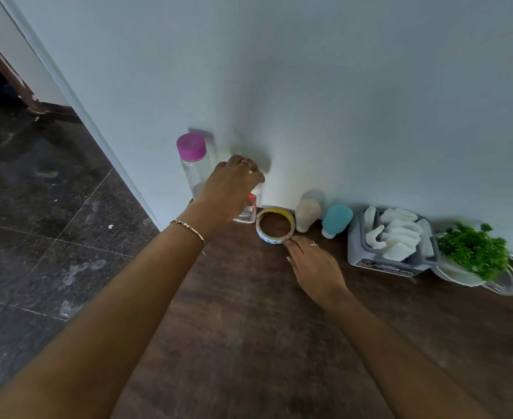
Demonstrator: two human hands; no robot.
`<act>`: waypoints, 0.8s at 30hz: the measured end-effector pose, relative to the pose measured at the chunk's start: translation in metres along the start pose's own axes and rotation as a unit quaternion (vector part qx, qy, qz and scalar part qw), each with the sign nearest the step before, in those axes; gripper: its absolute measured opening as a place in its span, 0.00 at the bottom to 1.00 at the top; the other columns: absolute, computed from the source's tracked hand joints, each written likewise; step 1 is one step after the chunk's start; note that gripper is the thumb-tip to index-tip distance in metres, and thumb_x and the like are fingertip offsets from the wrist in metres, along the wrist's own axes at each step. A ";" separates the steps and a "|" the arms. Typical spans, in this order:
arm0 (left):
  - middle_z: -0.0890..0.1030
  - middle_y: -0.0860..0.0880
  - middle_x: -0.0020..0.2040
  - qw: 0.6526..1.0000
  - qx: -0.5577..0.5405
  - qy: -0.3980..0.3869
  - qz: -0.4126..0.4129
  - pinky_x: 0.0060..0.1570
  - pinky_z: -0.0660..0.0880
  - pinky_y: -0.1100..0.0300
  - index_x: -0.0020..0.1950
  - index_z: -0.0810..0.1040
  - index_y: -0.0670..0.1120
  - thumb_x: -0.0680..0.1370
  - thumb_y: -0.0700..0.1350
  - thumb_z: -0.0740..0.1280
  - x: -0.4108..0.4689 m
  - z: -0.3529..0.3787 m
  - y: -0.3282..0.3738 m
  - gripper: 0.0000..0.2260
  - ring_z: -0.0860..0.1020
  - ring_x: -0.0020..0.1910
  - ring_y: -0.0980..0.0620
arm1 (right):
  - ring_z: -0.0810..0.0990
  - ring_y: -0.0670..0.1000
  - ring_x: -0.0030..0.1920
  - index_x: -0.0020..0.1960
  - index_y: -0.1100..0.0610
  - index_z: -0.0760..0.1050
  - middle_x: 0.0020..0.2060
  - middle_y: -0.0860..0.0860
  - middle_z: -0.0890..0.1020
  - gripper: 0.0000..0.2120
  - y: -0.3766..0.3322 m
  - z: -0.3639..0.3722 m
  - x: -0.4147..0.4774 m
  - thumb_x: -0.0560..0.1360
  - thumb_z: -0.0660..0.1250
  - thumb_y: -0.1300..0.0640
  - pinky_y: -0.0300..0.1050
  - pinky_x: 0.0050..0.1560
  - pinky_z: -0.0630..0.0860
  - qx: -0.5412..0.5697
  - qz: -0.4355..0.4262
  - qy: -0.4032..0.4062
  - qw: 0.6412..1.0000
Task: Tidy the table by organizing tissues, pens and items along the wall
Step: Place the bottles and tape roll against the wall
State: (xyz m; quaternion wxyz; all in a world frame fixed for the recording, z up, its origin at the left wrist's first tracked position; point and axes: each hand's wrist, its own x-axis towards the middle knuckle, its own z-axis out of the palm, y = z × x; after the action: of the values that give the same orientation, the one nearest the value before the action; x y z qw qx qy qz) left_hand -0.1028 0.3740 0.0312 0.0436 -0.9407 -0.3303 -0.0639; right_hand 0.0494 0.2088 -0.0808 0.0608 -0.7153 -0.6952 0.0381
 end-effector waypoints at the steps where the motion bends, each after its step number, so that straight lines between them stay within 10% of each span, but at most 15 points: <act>1: 0.76 0.44 0.63 1.000 -0.006 0.029 0.004 0.56 0.72 0.48 0.63 0.77 0.46 0.72 0.44 0.73 -0.002 0.001 0.008 0.19 0.71 0.64 0.42 | 0.72 0.52 0.67 0.72 0.55 0.67 0.68 0.53 0.73 0.21 0.002 0.000 -0.006 0.79 0.61 0.58 0.47 0.62 0.74 -0.002 0.005 0.008 1.000; 4: 0.79 0.42 0.54 0.995 -0.051 0.083 0.004 0.49 0.76 0.46 0.55 0.80 0.43 0.72 0.43 0.72 -0.014 0.018 0.040 0.12 0.75 0.54 0.40 | 0.80 0.51 0.58 0.65 0.55 0.75 0.60 0.52 0.79 0.21 0.009 0.002 -0.020 0.73 0.71 0.60 0.44 0.50 0.80 0.004 0.024 0.035 0.999; 10: 0.74 0.45 0.60 0.988 -0.043 -0.135 -0.067 0.54 0.76 0.50 0.60 0.76 0.44 0.75 0.35 0.65 -0.043 0.075 0.074 0.14 0.70 0.64 0.43 | 0.81 0.51 0.53 0.61 0.56 0.77 0.56 0.52 0.81 0.22 0.017 0.004 -0.044 0.68 0.74 0.62 0.44 0.47 0.80 0.011 0.047 0.048 0.998; 24: 0.73 0.44 0.65 0.943 -0.319 0.048 -0.081 0.60 0.70 0.53 0.70 0.69 0.46 0.73 0.43 0.72 0.012 0.069 0.090 0.25 0.72 0.63 0.44 | 0.76 0.56 0.56 0.61 0.56 0.74 0.54 0.52 0.79 0.17 0.045 -0.049 -0.026 0.73 0.68 0.55 0.53 0.54 0.72 -0.125 0.089 0.223 0.963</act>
State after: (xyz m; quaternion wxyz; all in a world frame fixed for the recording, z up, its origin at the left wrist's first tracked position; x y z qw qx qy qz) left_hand -0.0303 0.3199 -0.0385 -0.2488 -0.8711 -0.3654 -0.2140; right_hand 0.1001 0.1801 -0.0391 0.1209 -0.7663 -0.5969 -0.2045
